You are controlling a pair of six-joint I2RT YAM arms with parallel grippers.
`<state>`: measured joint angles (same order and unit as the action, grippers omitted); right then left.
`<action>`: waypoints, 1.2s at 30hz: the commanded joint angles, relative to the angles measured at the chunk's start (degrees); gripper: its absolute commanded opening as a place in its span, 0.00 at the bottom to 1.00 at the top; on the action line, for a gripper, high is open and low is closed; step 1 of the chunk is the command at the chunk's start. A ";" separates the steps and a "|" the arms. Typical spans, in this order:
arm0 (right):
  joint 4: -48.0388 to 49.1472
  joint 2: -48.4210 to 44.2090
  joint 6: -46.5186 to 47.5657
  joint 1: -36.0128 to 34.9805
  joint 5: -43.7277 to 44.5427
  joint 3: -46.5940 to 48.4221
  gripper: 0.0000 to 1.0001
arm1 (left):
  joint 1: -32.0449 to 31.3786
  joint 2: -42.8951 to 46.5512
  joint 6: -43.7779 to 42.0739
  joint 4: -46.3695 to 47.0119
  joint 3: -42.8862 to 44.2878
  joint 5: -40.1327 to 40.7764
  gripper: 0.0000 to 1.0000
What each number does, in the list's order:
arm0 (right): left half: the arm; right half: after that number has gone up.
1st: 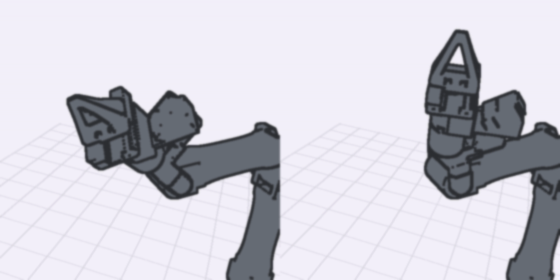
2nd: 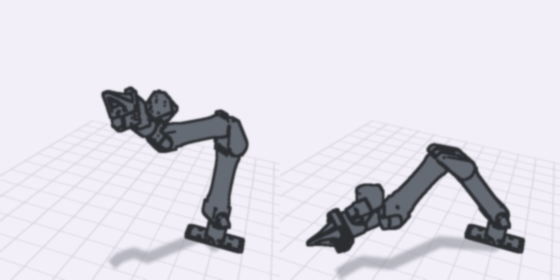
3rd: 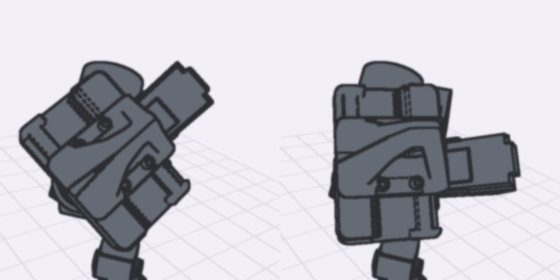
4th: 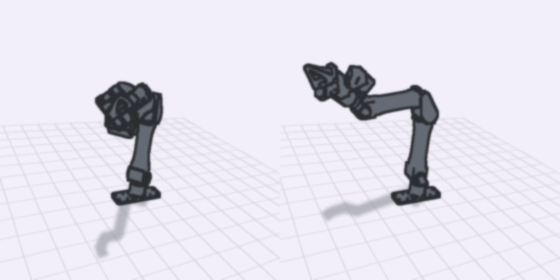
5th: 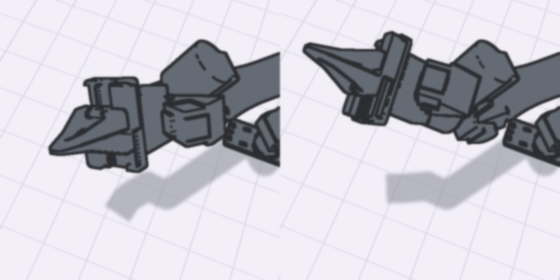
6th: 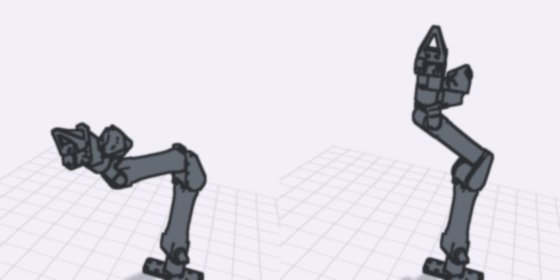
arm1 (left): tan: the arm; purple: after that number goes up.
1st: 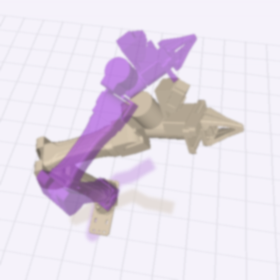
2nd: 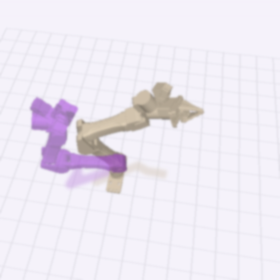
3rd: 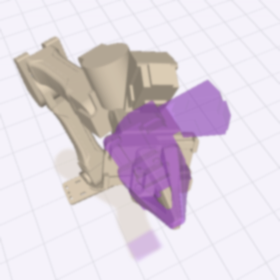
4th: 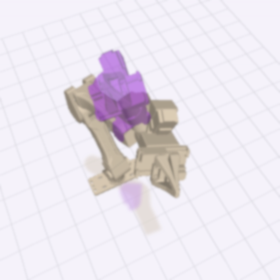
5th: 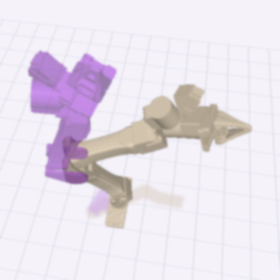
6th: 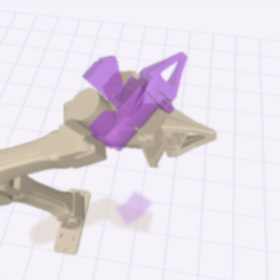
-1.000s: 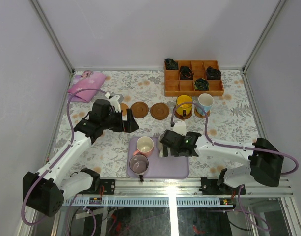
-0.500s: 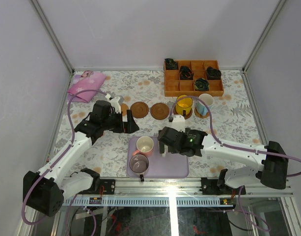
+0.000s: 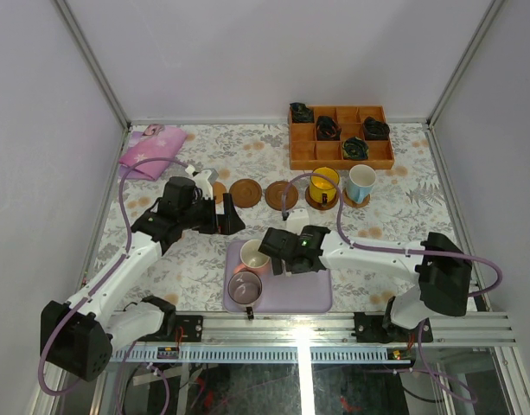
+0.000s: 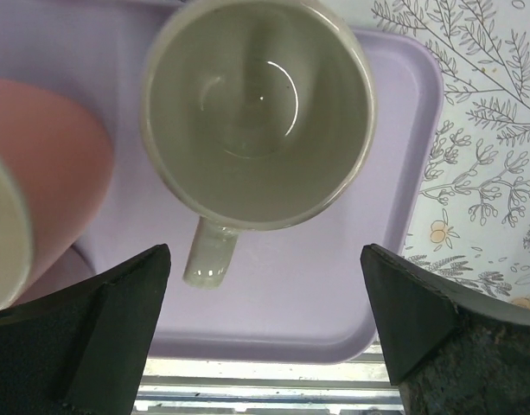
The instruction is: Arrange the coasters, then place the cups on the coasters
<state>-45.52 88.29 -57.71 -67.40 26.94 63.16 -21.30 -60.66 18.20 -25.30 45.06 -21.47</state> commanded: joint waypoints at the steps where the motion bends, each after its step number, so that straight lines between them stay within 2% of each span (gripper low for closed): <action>1: -2.71 0.90 -3.24 -0.39 2.88 1.95 0.99 | -0.23 -0.33 -0.53 3.16 0.77 0.64 1.00; 4: -2.17 0.42 -3.28 -0.29 3.74 1.24 1.00 | -0.24 -0.84 -0.62 3.17 1.06 0.64 1.00; 10: -3.80 -0.15 -4.85 -0.24 2.28 -0.60 0.81 | -0.23 -1.41 -0.45 3.62 1.30 0.57 1.00; 17: -3.96 -3.33 -6.01 -0.21 -0.62 -4.74 0.70 | -0.24 -2.58 -0.05 4.46 1.57 0.23 1.00; 31: 2.51 -0.29 1.45 0.27 -1.19 -2.59 0.66 | -0.23 -3.98 -0.68 4.89 2.05 1.06 1.00; 36: 4.23 -0.18 2.87 1.47 -2.32 -3.66 0.50 | -0.24 -4.32 -0.79 4.98 1.97 1.48 1.00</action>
<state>-43.05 88.03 -56.51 -67.02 25.15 58.30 -21.30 -64.71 18.17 -23.46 45.30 -20.75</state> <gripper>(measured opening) 0.552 0.997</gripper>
